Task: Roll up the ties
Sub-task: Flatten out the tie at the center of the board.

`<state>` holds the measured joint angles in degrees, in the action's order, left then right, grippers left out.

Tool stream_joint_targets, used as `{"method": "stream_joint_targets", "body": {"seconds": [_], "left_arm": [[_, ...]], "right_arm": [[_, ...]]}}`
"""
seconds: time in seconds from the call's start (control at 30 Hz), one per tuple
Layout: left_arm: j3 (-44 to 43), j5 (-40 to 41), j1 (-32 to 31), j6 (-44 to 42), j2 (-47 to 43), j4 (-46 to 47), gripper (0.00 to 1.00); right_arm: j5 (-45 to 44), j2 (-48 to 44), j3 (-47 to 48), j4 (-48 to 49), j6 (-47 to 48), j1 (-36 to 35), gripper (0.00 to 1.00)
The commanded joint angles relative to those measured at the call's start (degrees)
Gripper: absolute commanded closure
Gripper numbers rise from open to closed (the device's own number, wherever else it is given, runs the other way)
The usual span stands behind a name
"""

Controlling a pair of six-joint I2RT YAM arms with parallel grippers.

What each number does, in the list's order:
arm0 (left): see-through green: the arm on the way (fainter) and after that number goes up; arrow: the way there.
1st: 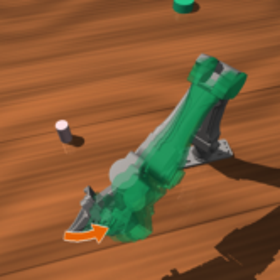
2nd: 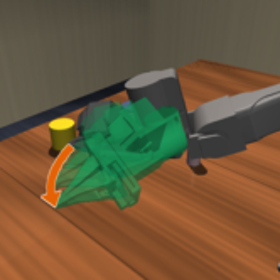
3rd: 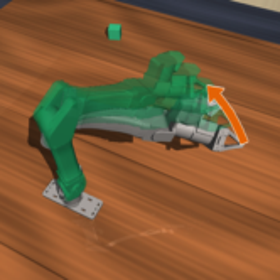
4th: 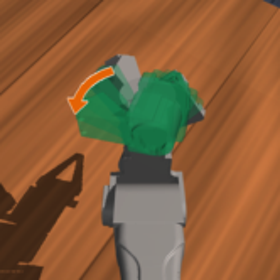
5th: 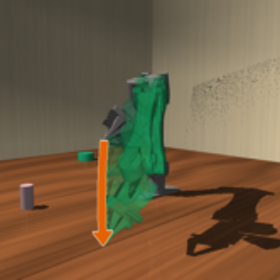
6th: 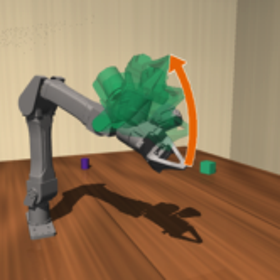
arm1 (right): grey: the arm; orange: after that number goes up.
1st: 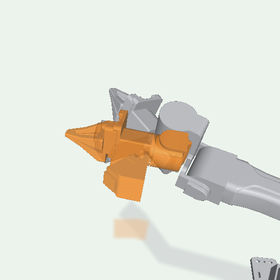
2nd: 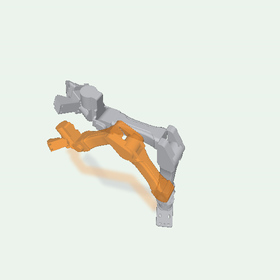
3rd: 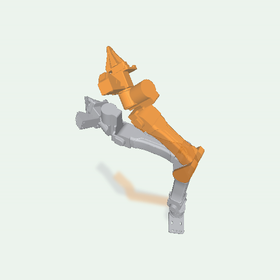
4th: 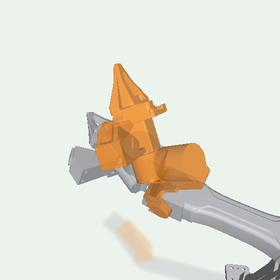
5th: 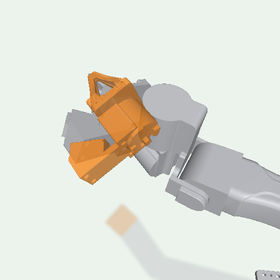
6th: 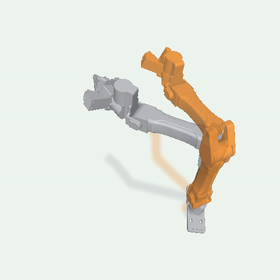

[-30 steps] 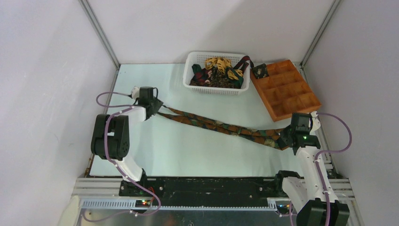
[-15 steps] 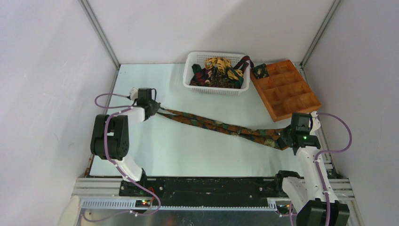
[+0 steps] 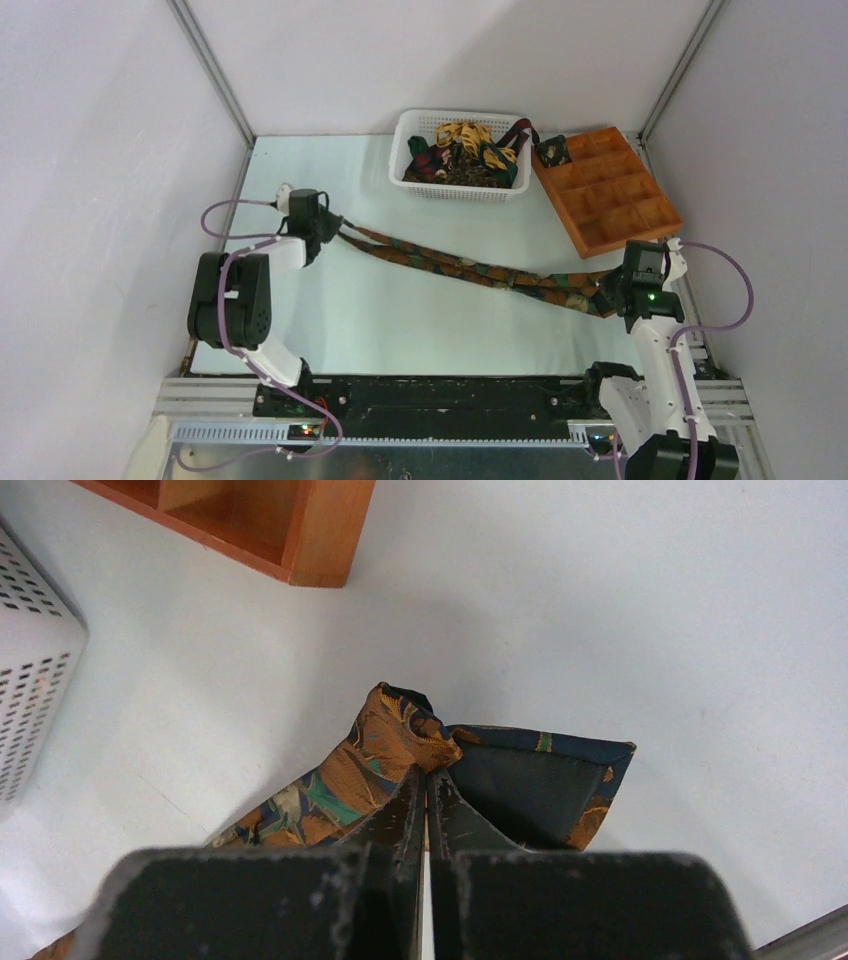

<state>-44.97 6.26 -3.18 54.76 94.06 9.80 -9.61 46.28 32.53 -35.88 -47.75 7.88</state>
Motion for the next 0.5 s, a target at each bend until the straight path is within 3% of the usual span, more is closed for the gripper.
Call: {"method": "stream_joint_targets", "body": {"seconds": [0.0,0.23,0.47], "left_arm": [[1.05,-7.3,0.53,-2.53,-4.94,14.64,1.0],[3.68,-17.95,0.89,-0.58,-2.74,39.82,1.0],[6.33,-26.96,4.49,13.52,9.21,74.17,1.0]], "right_arm": [[0.9,-1.97,0.25,1.55,0.54,2.02,1.0],[5.67,-3.2,0.25,3.16,1.3,6.75,1.0],[4.49,-2.97,0.25,2.54,0.43,8.98,1.0]]}}
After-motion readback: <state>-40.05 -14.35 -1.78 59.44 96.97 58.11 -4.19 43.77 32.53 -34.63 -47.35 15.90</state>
